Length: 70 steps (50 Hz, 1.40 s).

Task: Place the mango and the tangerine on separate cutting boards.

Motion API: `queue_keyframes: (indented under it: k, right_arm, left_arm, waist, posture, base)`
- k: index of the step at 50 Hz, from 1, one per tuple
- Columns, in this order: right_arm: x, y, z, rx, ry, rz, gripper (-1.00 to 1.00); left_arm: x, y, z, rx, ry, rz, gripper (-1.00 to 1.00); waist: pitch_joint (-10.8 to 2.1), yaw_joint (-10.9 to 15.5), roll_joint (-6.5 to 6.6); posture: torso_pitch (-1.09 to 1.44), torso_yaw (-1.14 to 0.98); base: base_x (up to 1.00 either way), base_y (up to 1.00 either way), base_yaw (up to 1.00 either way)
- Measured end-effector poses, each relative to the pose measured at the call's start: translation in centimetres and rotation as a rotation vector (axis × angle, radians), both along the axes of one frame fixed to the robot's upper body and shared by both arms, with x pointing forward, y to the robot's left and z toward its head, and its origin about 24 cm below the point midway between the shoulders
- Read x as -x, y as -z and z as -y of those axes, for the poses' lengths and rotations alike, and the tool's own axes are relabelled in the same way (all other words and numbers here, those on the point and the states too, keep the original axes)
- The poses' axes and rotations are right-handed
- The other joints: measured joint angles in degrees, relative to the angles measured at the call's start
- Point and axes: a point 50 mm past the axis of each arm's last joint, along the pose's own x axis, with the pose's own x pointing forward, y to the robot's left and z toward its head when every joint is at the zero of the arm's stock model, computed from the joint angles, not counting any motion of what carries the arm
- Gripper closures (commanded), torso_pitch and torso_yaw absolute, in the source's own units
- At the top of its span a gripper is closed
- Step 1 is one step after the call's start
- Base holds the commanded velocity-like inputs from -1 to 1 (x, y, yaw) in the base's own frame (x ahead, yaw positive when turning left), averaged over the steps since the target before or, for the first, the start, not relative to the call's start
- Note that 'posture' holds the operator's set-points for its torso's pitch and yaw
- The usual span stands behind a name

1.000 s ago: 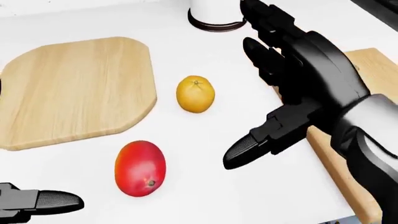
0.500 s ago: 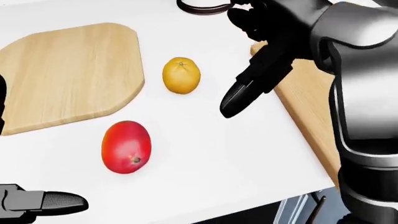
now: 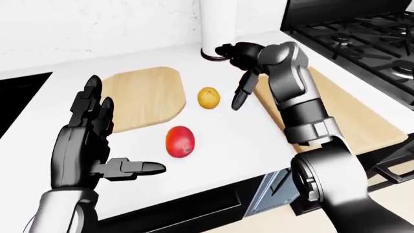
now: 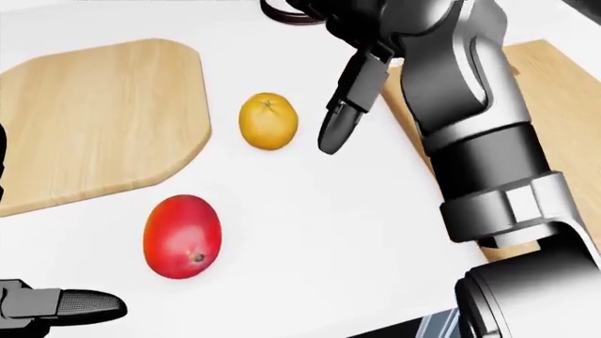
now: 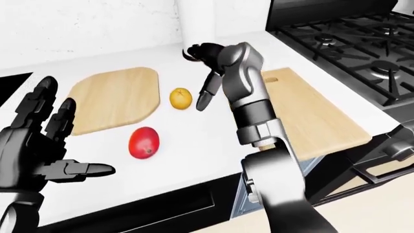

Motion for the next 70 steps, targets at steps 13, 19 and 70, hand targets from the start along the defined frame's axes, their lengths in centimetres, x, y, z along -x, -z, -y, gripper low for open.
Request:
queue_keyframes:
  k: [13,19,70]
  right_arm:
    - [-0.8,-0.4,-2.6,0.175,-0.053,0.057,-0.95]
    - [-0.5,-0.1,-3.3,0.226,-0.076,0.061,-0.81]
    - [-0.3,1.2,-6.8,0.324,-0.154,0.072,-0.44]
  left_arm:
    - [0.0,0.4,0.0,0.013,0.002,-0.011,-1.0]
    - [0.1,0.6,-0.4,0.014,-0.011,-0.015,-1.0]
    - [0.2,1.2,-0.7,0.013,-0.022,-0.021,-1.0]
  waist:
    - [-0.01,-0.04,-0.31]
    - [0.29,0.23,-0.65]
    - [0.08,0.32,-0.61]
  posture:
    - [0.0,0.0]
    - [0.0,0.0]
    - [0.0,0.0]
  base:
    - [0.0,0.0,0.0]
    - [0.0,0.0,0.0]
    - [0.0,0.0,0.0]
